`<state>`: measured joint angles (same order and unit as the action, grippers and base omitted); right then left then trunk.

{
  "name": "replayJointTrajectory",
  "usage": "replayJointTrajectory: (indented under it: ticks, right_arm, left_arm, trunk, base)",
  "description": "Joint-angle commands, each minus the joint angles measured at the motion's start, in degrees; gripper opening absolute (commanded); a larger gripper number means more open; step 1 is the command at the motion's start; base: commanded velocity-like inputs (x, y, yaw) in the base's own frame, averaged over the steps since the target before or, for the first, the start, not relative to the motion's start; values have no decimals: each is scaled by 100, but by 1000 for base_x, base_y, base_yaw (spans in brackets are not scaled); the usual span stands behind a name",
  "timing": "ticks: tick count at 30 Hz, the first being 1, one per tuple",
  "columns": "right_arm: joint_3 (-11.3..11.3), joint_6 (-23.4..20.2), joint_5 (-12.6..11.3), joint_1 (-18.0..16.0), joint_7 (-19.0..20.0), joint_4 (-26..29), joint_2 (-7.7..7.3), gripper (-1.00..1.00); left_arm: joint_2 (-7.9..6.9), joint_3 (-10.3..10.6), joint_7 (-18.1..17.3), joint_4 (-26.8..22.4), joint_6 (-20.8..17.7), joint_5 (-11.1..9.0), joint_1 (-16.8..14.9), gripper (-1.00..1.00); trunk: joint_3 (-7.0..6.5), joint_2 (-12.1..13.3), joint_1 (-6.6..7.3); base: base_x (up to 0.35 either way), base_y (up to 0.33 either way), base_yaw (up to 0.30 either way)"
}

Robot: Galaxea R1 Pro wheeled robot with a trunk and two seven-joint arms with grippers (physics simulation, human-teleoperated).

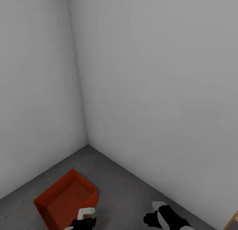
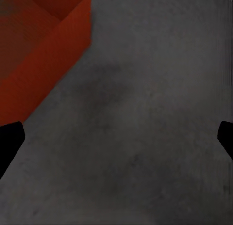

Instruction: Move the two storage containers from the living room to the garage. In the garage, place one container on the floor and stack the other container on top of it (either order is fine).

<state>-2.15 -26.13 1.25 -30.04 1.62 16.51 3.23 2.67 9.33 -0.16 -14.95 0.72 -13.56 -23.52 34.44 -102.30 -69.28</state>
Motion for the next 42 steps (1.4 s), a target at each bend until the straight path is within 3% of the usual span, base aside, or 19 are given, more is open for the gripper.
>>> replayJointTrajectory:
  ticks: [1,19,42]
  right_arm:
    - [-22,-31,16,-1,16,10,2,100]
    - [-22,-32,16,-1,14,10,2,100]
    - [-31,-33,15,-1,13,10,-4,100]
  left_arm:
    - [-4,38,-2,1,7,-59,-3,100]
    - [-3,42,-2,1,11,-57,-3,100]
    - [-3,42,5,1,16,-42,-3,100]
  trunk:
    - [6,-3,1]
    - [6,-3,1]
    - [-37,-3,1]
  base:
    - [-1,0,-265]
    - [-22,-20,-265]
    - [-202,-205,-265]
